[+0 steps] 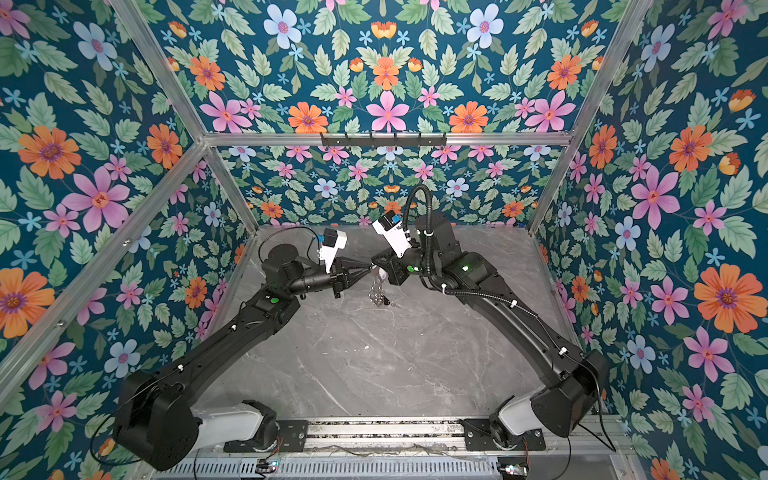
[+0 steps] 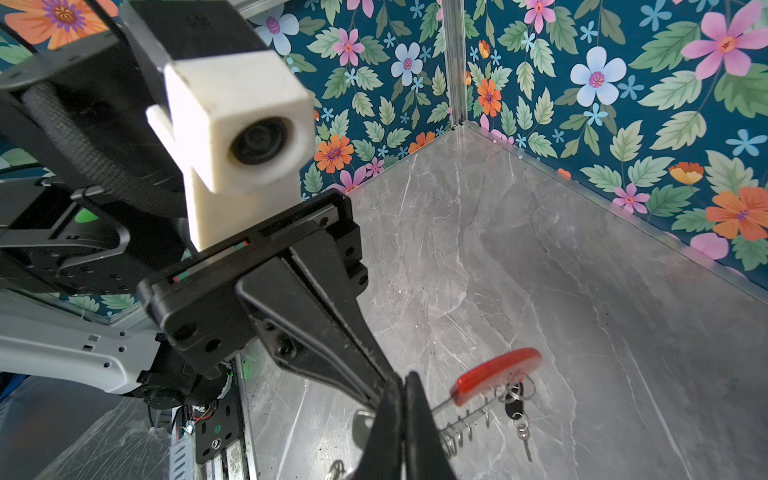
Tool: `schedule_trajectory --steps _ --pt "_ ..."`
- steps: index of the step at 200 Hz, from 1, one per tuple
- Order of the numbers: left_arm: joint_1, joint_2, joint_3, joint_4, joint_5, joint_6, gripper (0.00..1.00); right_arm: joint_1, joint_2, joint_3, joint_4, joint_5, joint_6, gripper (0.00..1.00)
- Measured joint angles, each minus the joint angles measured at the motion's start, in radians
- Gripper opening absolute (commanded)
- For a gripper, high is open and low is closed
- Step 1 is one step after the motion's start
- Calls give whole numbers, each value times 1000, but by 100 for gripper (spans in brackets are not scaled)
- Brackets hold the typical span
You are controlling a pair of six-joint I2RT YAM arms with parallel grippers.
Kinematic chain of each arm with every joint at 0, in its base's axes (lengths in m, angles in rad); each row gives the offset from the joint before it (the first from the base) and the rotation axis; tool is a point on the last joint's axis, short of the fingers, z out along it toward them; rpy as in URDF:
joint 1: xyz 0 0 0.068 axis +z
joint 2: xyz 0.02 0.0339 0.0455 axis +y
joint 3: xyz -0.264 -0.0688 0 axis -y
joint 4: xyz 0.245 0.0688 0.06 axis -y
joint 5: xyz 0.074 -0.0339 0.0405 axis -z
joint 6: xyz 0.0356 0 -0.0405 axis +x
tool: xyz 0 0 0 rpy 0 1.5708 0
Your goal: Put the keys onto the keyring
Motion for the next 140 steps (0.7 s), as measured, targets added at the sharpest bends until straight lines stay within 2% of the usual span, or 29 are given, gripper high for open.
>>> schedule_trajectory --steps 96,140 --pt "-2 -9 2 -5 17 4 0 -2 -3 -40 2 76 5 0" --pt "-2 -36 -34 -26 -6 51 0 -108 -127 -230 29 205 60 0"
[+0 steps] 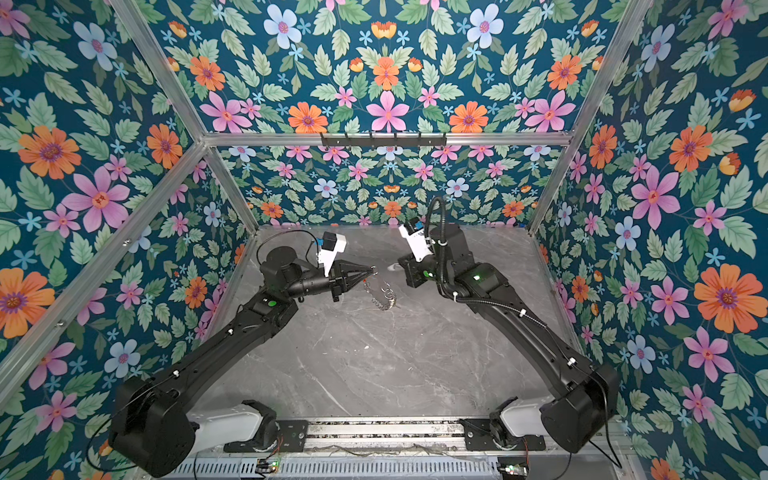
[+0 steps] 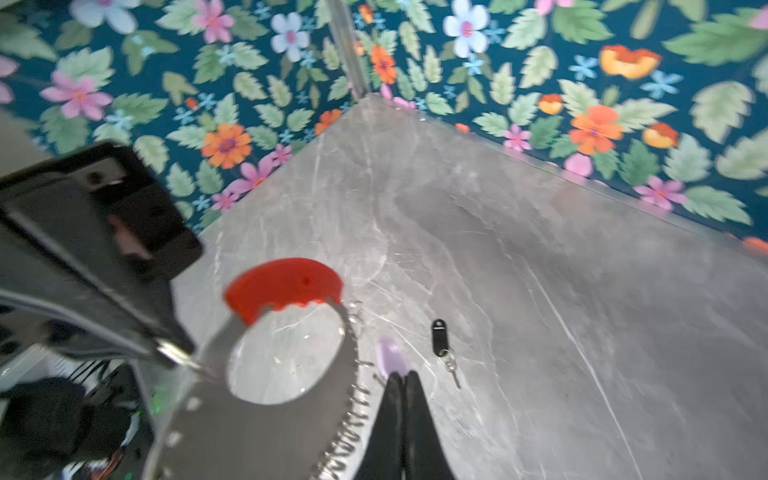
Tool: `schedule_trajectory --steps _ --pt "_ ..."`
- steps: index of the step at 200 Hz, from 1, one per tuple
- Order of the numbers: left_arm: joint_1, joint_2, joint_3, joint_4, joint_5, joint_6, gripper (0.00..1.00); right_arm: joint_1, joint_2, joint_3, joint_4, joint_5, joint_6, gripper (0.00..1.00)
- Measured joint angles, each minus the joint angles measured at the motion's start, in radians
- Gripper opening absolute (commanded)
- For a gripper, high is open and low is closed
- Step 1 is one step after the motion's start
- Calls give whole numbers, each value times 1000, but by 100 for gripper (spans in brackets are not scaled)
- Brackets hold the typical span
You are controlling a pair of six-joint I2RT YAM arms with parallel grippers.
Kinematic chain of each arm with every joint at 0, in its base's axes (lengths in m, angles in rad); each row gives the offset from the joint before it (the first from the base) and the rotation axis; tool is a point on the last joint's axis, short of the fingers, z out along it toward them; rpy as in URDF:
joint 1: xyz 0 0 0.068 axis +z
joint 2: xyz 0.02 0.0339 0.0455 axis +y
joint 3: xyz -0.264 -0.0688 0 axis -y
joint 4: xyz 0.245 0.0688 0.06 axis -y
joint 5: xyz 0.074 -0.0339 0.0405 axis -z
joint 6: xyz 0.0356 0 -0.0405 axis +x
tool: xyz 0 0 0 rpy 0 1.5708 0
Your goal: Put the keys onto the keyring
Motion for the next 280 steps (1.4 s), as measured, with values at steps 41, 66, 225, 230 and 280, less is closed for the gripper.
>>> schedule_trajectory --steps 41,66,225,230,280 --pt "0 -25 -71 16 -4 1 0 -28 -58 -222 -10 85 58 0" --pt "0 -48 -118 38 -4 -3 0 -33 -25 -364 -13 154 125 0" --pt "1 -91 -241 59 -36 1 0 -35 576 -96 -5 261 210 10" --pt "1 -90 -241 60 -36 1 0 -35 575 -95 -6 261 208 14" --pt "1 -76 -239 66 -36 1 0 -37 506 -127 -21 254 205 30"
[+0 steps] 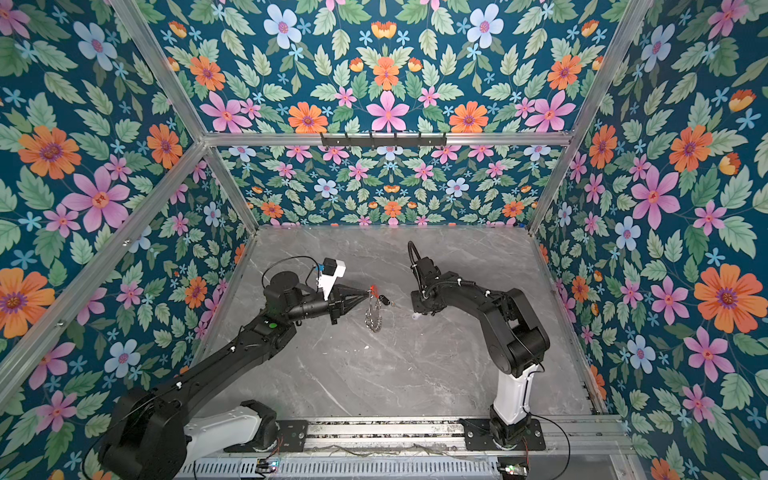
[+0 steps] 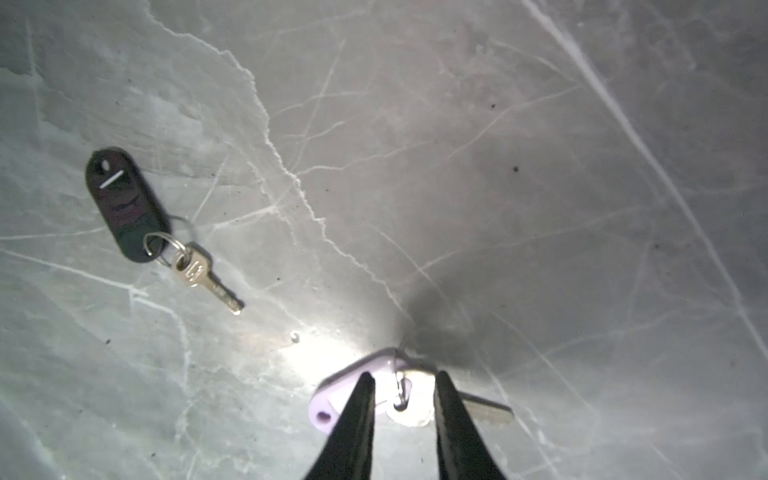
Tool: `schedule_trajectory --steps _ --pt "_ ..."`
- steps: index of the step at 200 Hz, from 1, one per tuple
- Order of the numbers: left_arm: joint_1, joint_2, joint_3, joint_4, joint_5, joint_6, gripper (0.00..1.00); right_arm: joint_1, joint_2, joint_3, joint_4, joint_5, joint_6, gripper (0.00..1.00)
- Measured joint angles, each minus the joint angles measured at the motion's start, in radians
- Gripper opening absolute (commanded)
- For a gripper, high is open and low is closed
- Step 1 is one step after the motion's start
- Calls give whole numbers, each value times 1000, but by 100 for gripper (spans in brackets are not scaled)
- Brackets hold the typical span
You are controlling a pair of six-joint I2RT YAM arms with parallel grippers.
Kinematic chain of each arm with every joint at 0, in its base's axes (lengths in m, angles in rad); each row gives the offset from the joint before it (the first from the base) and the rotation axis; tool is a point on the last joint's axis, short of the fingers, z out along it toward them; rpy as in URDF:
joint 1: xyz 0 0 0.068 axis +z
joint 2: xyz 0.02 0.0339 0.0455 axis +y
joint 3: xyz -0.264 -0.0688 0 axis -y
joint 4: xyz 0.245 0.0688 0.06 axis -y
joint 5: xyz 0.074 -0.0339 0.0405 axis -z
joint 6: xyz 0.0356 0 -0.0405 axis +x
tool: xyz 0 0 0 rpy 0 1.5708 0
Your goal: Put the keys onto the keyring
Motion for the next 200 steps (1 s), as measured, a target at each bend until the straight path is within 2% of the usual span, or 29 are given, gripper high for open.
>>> schedule_trajectory --steps 22,71,200 --pt "0 1 4 2 0 0 0 0 -36 -37 7 -10 0 27" --pt "0 1 11 3 2 -7 0 0 -33 -61 26 -27 -11 14" --pt "0 -4 24 1 3 -19 0 0 13 -40 53 -35 -57 16"
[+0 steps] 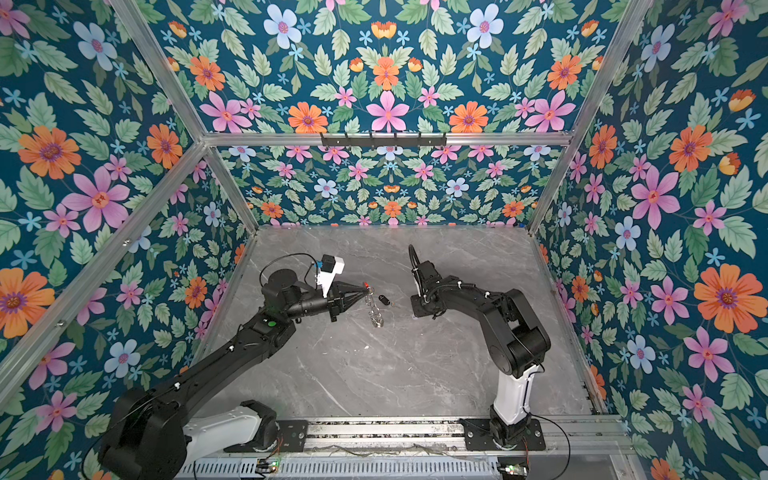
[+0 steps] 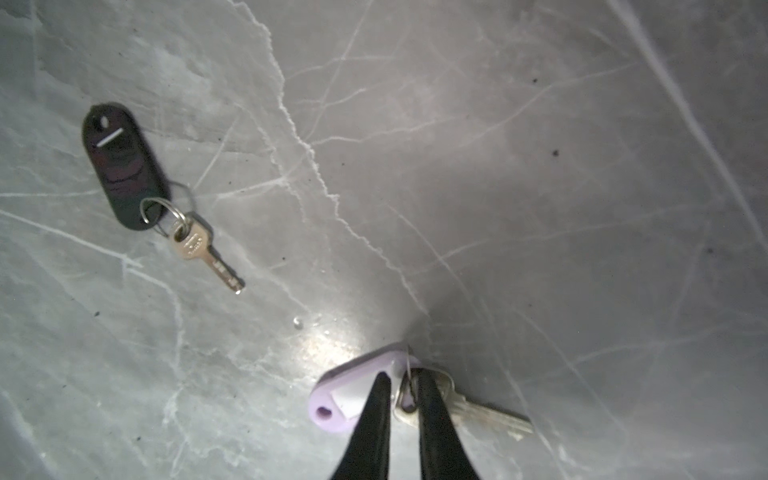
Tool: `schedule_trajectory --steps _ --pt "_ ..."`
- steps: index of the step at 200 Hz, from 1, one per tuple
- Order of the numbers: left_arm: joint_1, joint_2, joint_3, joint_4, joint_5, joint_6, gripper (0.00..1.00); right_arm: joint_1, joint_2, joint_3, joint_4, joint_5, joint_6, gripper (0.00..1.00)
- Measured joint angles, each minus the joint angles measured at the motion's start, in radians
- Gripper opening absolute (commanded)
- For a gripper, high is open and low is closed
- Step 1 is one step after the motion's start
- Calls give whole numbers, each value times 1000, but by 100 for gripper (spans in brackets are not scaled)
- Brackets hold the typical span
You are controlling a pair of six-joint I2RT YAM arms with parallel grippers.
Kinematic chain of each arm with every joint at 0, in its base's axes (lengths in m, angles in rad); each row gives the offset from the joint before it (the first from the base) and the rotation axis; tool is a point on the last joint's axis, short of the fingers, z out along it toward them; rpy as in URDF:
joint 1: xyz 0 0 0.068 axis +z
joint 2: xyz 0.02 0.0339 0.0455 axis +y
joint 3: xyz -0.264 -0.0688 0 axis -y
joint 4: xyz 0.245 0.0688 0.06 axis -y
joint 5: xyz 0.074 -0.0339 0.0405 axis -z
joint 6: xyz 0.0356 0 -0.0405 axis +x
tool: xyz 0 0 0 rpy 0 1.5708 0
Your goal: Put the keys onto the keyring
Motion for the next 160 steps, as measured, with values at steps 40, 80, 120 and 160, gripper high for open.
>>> schedule_trajectory --steps 40,80,120,160 --pt "0 3 8 0 0 0 0 0 9 0 3 4 -6 9" --pt "0 3 11 -5 1 1 0 0 13 -3 16 12 -15 0" --pt "1 0 23 -24 -3 47 0 11 -119 -10 -23 40 -32 0" --pt "7 -16 97 -91 -12 199 0 15 -421 34 -64 -61 -78 0"
